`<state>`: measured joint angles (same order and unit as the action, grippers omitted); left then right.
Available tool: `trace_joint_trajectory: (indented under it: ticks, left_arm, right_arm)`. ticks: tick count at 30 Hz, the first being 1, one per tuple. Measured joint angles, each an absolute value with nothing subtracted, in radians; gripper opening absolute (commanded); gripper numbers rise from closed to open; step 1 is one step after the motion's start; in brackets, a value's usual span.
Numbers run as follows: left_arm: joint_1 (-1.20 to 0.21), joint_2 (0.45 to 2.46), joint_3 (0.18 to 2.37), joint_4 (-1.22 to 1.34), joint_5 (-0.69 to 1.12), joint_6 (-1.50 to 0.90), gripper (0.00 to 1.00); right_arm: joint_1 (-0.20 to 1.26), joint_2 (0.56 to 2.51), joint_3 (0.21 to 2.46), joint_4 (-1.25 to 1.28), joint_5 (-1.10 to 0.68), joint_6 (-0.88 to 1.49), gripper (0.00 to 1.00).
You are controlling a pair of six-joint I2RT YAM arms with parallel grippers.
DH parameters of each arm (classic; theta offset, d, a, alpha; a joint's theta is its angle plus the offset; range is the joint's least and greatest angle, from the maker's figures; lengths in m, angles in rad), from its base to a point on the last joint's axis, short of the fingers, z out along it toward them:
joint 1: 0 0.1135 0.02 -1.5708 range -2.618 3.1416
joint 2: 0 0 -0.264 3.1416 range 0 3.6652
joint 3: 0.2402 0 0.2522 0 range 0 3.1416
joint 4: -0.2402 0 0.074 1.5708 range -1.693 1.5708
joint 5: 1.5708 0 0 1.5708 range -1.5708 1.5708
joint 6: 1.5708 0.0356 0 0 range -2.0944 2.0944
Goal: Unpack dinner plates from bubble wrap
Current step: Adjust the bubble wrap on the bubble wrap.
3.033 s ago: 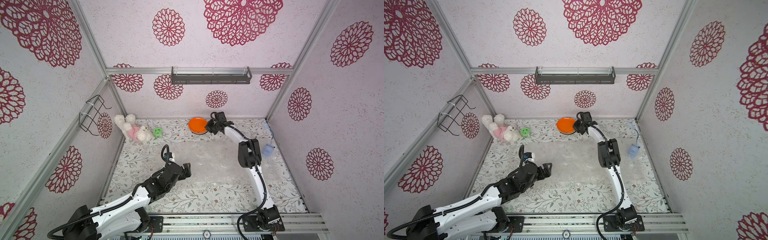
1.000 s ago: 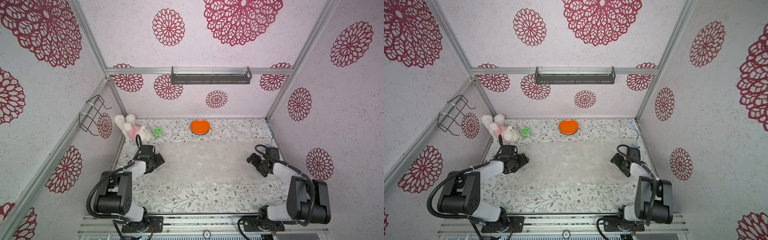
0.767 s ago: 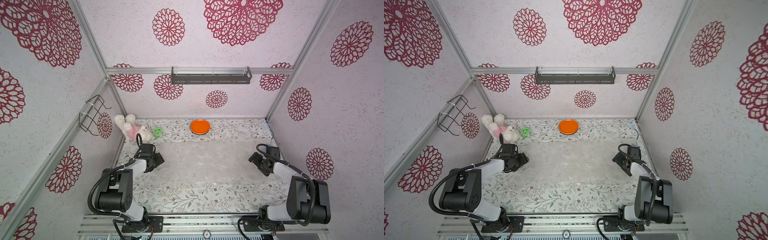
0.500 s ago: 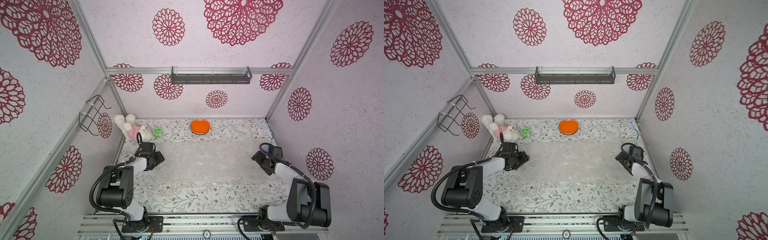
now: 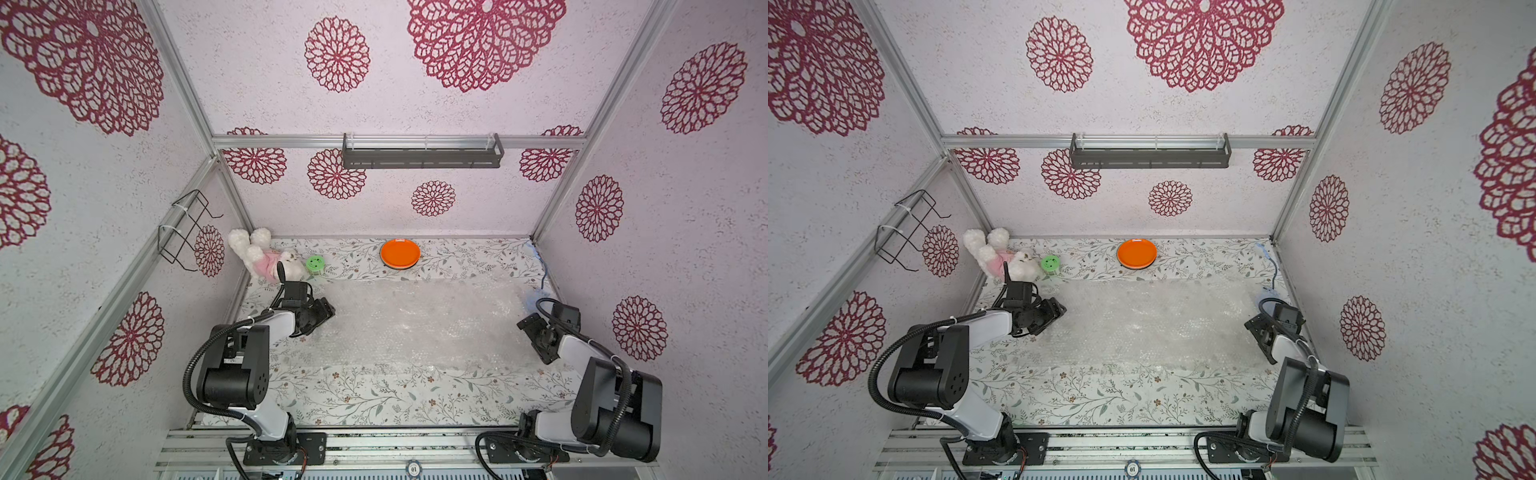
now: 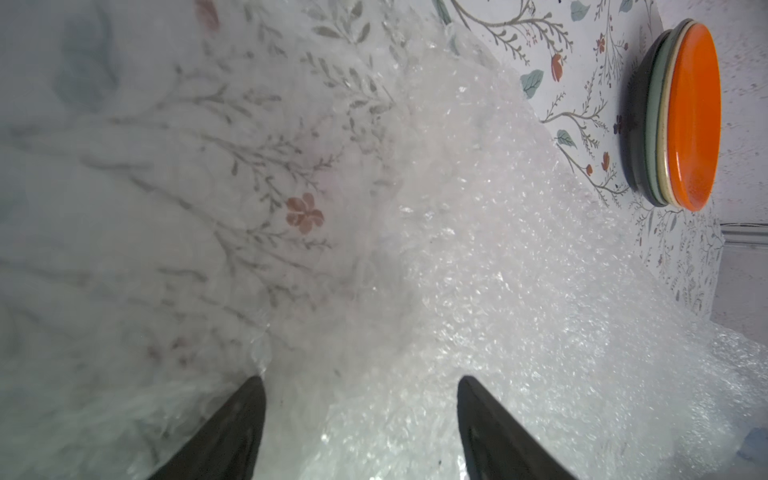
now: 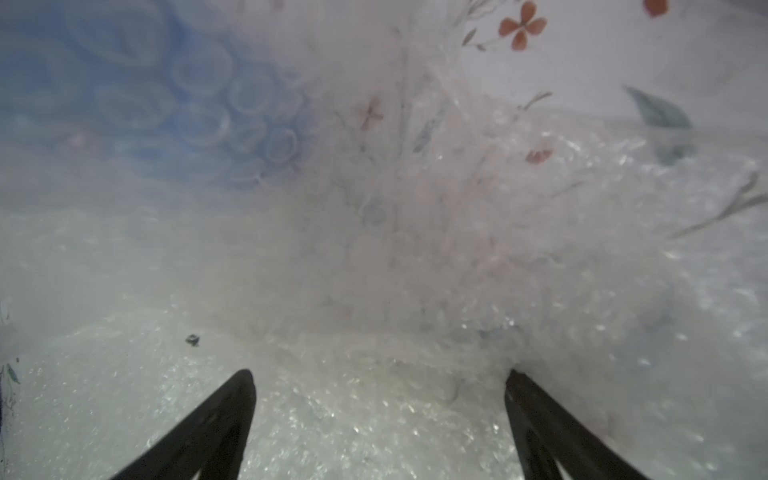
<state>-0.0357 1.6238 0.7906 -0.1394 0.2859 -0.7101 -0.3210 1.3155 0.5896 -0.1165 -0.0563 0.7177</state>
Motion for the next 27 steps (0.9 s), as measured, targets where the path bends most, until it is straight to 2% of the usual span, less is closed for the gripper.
trace_joint_trajectory:
  ticks: [6,8,12,15,20,23,27]
  left_arm:
    - [-0.036,1.350,0.788,-0.171,0.324,-0.728,0.91]
    - [-0.041,1.226,0.789,-0.170,0.318,-0.733,0.98]
    - [-0.072,1.041,0.788,-0.186,0.221,-0.718,0.97]
    - [-0.121,0.916,0.754,-0.187,0.027,-0.695,0.97]
    - [-0.186,0.799,0.584,-0.149,-0.417,-0.616,0.97]
    - [-0.183,0.817,0.477,-0.078,-0.613,-0.561,0.97]
    - [-0.131,0.924,0.400,0.023,-0.759,-0.484,0.97]
  right_arm:
    - [-0.271,1.137,0.594,-0.117,-0.056,0.717,0.99]
    - [-0.207,1.083,0.612,-0.117,-0.049,0.706,0.99]
    - [-0.081,1.047,0.661,-0.054,-0.060,0.654,0.99]
    - [-0.033,1.046,0.671,0.006,-0.053,0.619,0.99]
    - [-0.023,1.023,0.611,0.156,0.071,0.554,0.99]
    - [-0.023,1.031,0.482,0.368,0.106,0.442,0.99]
    - [-0.022,1.149,0.383,0.507,0.128,0.336,0.99]
